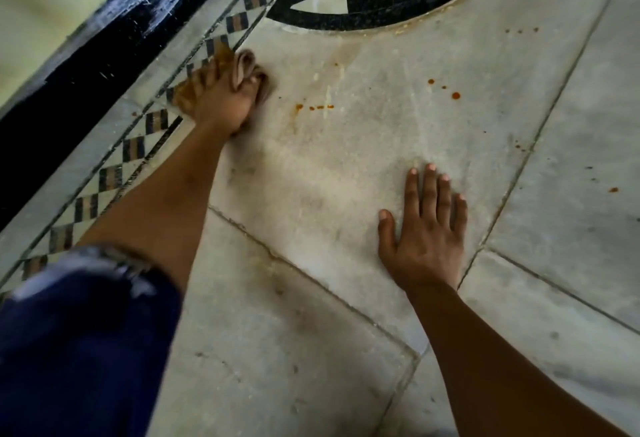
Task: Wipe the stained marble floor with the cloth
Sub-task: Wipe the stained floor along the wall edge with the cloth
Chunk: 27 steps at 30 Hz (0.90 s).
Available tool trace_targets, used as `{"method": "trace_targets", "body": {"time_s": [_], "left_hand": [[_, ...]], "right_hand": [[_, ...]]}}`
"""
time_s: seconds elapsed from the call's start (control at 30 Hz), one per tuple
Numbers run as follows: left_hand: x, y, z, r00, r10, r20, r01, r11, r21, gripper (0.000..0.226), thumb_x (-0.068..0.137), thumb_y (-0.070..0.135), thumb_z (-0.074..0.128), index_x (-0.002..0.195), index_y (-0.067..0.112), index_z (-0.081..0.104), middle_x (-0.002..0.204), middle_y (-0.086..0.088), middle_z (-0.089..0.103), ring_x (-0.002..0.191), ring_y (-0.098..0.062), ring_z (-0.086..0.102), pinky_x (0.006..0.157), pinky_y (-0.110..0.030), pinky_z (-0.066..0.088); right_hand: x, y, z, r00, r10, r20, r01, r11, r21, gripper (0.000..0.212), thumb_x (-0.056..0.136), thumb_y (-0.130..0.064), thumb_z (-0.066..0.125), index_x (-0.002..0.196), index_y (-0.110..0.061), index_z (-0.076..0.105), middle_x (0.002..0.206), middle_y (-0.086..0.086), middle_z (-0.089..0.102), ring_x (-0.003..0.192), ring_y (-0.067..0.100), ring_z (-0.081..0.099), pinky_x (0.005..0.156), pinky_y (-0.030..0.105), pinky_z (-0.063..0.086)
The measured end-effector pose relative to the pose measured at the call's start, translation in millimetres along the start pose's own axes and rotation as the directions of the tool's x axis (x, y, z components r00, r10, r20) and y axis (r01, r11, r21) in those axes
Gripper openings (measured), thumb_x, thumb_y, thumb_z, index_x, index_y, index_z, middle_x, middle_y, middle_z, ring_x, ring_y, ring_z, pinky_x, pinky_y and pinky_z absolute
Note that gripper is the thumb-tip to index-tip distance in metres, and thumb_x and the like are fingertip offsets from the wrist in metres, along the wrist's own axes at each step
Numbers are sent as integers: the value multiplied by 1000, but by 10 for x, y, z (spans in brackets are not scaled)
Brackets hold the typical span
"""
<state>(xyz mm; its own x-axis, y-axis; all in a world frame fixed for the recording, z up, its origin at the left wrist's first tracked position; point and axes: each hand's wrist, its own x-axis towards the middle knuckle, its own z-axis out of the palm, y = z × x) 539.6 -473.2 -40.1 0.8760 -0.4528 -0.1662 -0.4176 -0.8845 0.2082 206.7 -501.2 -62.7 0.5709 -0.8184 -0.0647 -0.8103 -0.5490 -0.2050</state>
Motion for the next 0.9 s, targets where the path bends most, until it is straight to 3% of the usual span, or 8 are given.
{"method": "trace_targets", "body": {"time_s": [0.13, 0.27, 0.33, 0.4, 0.6, 0.7, 0.83, 0.9], "left_hand": [[-107, 716, 174, 981, 181, 65, -182, 983, 12, 66, 92, 61, 27, 149, 36, 5, 159, 1, 3, 146, -28, -2, 110, -63, -9], [-983, 293, 301, 840, 540, 50, -542, 836, 86, 71, 83, 68, 23, 147, 38, 18, 158, 2, 15, 145, -28, 9, 114, -55, 4], [-1190, -155, 277, 833, 553, -6, -547, 826, 138, 71, 82, 68, 26, 146, 38, 25, 156, 0, 24, 144, -32, 14, 111, -57, 6], [-970, -272, 194, 900, 436, -18, -428, 890, 159, 70, 84, 68, 28, 146, 34, 27, 155, -3, 25, 144, -33, 11, 111, -59, 3], [9, 752, 231, 965, 264, 3, -262, 955, 137, 70, 88, 66, 27, 148, 34, 14, 158, -5, 14, 144, -35, 8, 110, -65, 1], [-304, 1097, 367, 881, 468, 72, -473, 864, 171, 71, 87, 67, 29, 149, 34, 14, 159, -2, 10, 145, -31, 7, 111, -63, -2], [-944, 502, 371, 638, 766, 78, -766, 620, 173, 67, 84, 65, 30, 145, 40, 25, 156, 4, 22, 144, -26, 17, 111, -58, 2], [-845, 204, 290, 708, 703, 72, -703, 691, 168, 68, 82, 66, 27, 144, 39, 29, 155, 3, 26, 143, -25, 19, 112, -54, 3]], "right_hand": [[-2, -2, 7, 1000, 1, -5, -1, 1000, -8, 69, 91, -48, 22, 150, -12, 13, 157, 9, 9, 145, 25, 6, 116, 43, -1], [-2, -6, -5, 1000, 10, -19, -10, 1000, -15, 69, 91, -47, 25, 149, -11, 20, 156, 12, 16, 144, 27, 13, 115, 44, 4], [2, -11, -7, 1000, 11, -15, -11, 1000, -16, 69, 90, -47, 25, 148, -10, 20, 156, 12, 17, 144, 28, 14, 115, 44, 4], [2, -8, -4, 1000, 16, -12, -16, 1000, -22, 69, 90, -47, 23, 148, -10, 19, 156, 12, 15, 144, 27, 12, 115, 43, 2], [-1, 3, 12, 1000, 10, -20, -11, 1000, -21, 69, 90, -48, 23, 149, -12, 15, 157, 10, 10, 145, 24, 7, 115, 44, 2], [7, -1, 15, 998, 6, -55, -7, 1000, -13, 69, 90, -47, 27, 148, -11, 22, 155, 11, 18, 143, 27, 16, 114, 45, 8], [9, -2, -3, 998, 9, -61, -8, 1000, 6, 68, 88, -46, 30, 146, -10, 28, 154, 12, 23, 142, 29, 20, 113, 47, 12], [6, 0, -1, 998, 11, -58, -10, 1000, 14, 68, 88, -46, 30, 147, -10, 27, 154, 13, 22, 142, 29, 20, 113, 47, 11]]}}
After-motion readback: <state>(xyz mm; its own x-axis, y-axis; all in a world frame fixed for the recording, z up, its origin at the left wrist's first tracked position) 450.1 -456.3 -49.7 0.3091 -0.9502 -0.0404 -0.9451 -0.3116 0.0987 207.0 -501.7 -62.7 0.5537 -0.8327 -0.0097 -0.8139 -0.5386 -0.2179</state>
